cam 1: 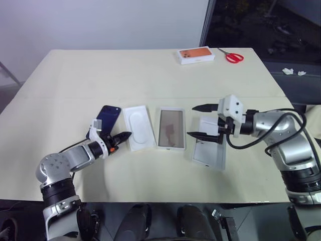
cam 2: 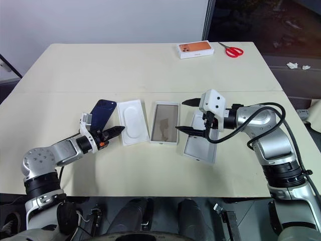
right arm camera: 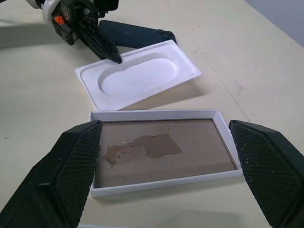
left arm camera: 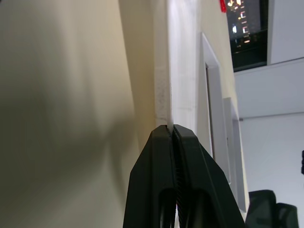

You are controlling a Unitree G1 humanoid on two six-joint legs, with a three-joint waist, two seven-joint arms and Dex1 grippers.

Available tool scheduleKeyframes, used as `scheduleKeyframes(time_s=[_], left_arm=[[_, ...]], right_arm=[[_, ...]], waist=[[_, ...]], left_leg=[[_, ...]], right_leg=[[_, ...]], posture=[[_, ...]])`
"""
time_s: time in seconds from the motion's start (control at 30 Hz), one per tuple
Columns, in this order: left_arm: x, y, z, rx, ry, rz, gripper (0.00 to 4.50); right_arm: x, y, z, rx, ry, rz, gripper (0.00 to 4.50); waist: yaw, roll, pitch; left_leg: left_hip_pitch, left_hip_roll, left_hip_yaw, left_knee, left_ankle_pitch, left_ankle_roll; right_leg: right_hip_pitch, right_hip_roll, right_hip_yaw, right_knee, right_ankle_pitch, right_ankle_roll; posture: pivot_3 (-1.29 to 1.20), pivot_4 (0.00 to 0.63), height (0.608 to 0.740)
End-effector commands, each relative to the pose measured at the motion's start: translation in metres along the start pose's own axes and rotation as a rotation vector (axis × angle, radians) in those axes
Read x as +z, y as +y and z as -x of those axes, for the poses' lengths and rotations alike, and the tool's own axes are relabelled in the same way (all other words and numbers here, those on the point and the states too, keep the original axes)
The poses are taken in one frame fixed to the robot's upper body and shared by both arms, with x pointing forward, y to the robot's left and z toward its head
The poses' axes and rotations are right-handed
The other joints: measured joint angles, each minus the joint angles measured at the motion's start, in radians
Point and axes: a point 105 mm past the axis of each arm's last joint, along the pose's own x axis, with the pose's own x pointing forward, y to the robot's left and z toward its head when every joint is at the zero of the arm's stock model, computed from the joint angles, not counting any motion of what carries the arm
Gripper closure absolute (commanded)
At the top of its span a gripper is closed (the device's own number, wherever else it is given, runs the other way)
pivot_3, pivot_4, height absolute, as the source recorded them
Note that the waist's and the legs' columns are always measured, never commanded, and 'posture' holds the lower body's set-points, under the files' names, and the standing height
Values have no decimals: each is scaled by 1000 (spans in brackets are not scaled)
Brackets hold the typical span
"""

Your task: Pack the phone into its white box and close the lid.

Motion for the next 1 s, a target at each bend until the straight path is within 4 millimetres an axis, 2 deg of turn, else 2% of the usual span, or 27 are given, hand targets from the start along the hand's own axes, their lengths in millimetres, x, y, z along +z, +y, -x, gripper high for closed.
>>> scheduleKeyframes(time_s=[0.03,0.13,0.27,0.37,0.5,0.63,0.73,0.77,0.97,1.0], left_arm=[[7,-9,6,-69,-33,25,4477],[12,-15,10,-99,-40,17,4477],[30,-20,14,-81,-86,-51,4477],[33,-24,13,-54,-80,-124,4477],[42,-31,14,-37,-87,-198,4477],[42,-34,12,-37,-81,-220,4477],[40,-37,12,-42,-82,-224,4500],[39,-37,12,-43,-83,-222,4500],[34,-36,14,-39,-81,-218,4500],[34,-36,14,-40,-81,-218,4500]], right_arm=[[15,-2,1,-15,-34,54,0],[16,4,-4,-7,-58,28,0],[19,29,-27,85,-87,-64,0],[16,39,-43,112,-71,-82,0],[-15,48,-70,131,52,-77,0],[-37,51,-84,139,128,-40,0],[-46,45,-86,118,146,-64,829],[-47,44,-86,116,146,-63,1231],[-44,50,-83,163,124,-70,4459],[-43,50,-83,161,118,-74,4459]], waist=[[0,0,0],[-1,-1,0],[-3,-1,1],[-3,-1,1],[-2,-2,1],[-2,-2,1],[-4,-2,1],[-5,-2,1],[-7,-2,1],[-7,-2,1]], left_leg=[[0,0,0,0,0,0],[0,0,0,0,0,0],[-1,0,0,0,0,0],[-1,0,0,0,0,-1],[-1,0,0,0,0,-1],[-1,0,0,0,1,-2],[-1,-1,0,0,1,-2],[-1,-1,0,0,1,-2],[-1,0,0,0,1,-2],[-1,0,0,0,1,-2]], right_leg=[[0,0,0,0,0,0],[-1,0,0,0,0,0],[-1,0,0,0,0,0],[-1,0,0,0,0,0],[-1,0,0,0,0,0],[-2,0,0,0,0,0],[-2,0,0,0,0,0],[-2,0,0,0,0,0],[-2,0,0,0,0,0],[-2,0,0,0,0,0]], posture=[[0,150,740],[0,150,740],[0,150,740],[0,150,740],[0,150,740],[0,150,740],[0,150,740],[0,150,740],[0,150,740],[0,150,740]])
